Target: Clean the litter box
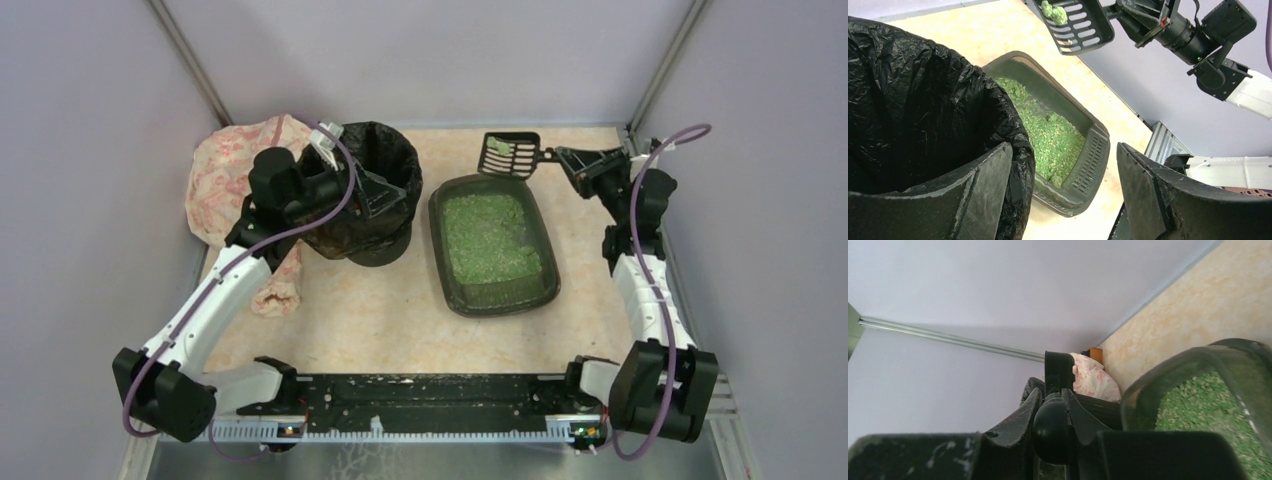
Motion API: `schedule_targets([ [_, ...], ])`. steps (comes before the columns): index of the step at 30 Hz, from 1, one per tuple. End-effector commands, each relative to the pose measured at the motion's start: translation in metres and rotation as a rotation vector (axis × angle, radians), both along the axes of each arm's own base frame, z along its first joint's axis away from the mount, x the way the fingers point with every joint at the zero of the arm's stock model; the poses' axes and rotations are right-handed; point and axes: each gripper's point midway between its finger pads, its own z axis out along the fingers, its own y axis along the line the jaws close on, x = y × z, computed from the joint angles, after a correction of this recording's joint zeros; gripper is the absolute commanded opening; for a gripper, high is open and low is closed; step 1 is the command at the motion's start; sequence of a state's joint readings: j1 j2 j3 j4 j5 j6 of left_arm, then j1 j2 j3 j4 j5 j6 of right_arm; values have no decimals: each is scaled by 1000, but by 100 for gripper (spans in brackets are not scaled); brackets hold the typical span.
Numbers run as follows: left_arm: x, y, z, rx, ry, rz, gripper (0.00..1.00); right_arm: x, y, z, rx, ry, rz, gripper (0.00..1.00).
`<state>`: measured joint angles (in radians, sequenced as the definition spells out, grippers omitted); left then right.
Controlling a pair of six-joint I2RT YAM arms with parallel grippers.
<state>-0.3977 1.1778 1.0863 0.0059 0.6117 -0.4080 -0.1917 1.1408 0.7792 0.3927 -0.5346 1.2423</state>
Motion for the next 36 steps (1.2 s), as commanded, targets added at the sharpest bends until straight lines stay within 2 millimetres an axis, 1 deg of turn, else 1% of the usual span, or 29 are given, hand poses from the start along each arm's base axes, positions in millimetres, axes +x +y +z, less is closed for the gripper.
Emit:
schedule_targets([
  [1,-6,4,29,-13,-91,6,82,11,17,51,23,-81,5,0],
  [4,-8,5,33,-16,-100,6,82,18,34,67,34,-97,31,0],
  [6,-8,5,35,-17,-107,10,82,22,48,82,39,-119,55,0],
  [11,-11,10,41,-21,-132,34,82,33,93,101,41,-137,136,0],
  [14,-12,14,45,-21,-152,53,82,39,119,105,23,-131,179,0],
  [17,-12,14,44,-19,-151,53,82,43,145,107,7,-130,223,0],
  [20,-12,13,42,-18,-147,48,82,46,177,108,-40,-138,278,0],
  [23,-11,13,40,-17,-145,47,82,48,206,109,-133,-171,335,0],
  [27,-9,11,37,-18,-133,45,82,54,248,94,-317,-188,445,0],
  [28,-9,11,36,-18,-130,42,82,53,256,98,-353,-224,465,0],
  [29,-9,10,36,-19,-129,39,82,54,263,91,-402,-234,473,0],
  [30,-9,10,35,-20,-127,36,82,54,267,88,-463,-241,472,0],
  [31,-9,10,34,-20,-126,36,82,54,274,90,-529,-270,470,0],
  [33,-8,10,34,-18,-124,38,82,55,281,85,-661,-287,451,0],
  [36,-7,9,32,-16,-119,35,82,49,295,83,-807,-336,443,0],
])
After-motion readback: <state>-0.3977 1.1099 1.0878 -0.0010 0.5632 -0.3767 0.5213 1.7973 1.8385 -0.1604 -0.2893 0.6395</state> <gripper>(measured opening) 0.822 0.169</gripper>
